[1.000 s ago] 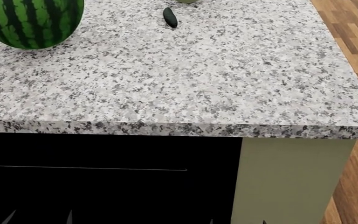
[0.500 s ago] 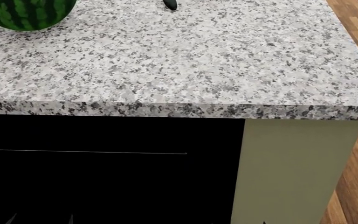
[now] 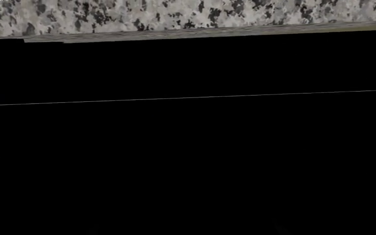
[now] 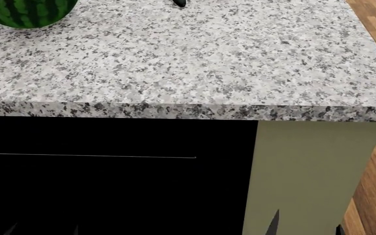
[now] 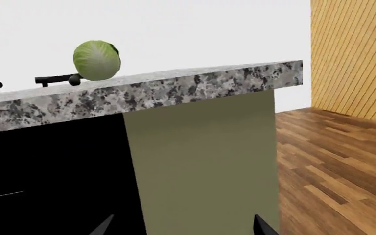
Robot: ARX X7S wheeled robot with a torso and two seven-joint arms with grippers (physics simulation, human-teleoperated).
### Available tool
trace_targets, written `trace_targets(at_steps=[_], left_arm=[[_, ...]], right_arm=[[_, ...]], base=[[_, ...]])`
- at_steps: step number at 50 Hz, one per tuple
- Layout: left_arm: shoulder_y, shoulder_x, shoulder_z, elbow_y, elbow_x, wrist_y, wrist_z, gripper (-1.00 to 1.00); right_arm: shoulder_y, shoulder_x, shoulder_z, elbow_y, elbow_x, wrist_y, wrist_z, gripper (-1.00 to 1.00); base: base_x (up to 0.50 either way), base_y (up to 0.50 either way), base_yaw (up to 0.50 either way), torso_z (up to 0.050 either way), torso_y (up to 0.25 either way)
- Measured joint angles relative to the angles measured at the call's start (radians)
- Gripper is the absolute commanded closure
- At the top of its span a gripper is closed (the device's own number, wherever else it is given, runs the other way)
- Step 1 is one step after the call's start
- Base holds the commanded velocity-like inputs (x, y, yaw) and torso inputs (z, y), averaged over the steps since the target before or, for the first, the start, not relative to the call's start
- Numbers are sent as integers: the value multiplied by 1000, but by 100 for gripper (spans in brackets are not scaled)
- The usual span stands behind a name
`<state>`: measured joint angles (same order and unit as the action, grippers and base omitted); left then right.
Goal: Open the dishwasher door
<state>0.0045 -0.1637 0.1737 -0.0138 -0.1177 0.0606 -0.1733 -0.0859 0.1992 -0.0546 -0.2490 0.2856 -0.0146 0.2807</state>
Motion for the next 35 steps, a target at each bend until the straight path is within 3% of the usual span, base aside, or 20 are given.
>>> trace_targets(at_steps=[15,35], left_arm=[[-5,-52,51,62,103,-73,-24,-100],[-88,-216,260,200,589,-356,23,-100]], right_arm=[[-113,26,225,-187,183,-33,82,-100],[-148,29,275,-225,232,-59,101,-100]], base=[[0,0,0,0,0],[0,0,0,0,0]])
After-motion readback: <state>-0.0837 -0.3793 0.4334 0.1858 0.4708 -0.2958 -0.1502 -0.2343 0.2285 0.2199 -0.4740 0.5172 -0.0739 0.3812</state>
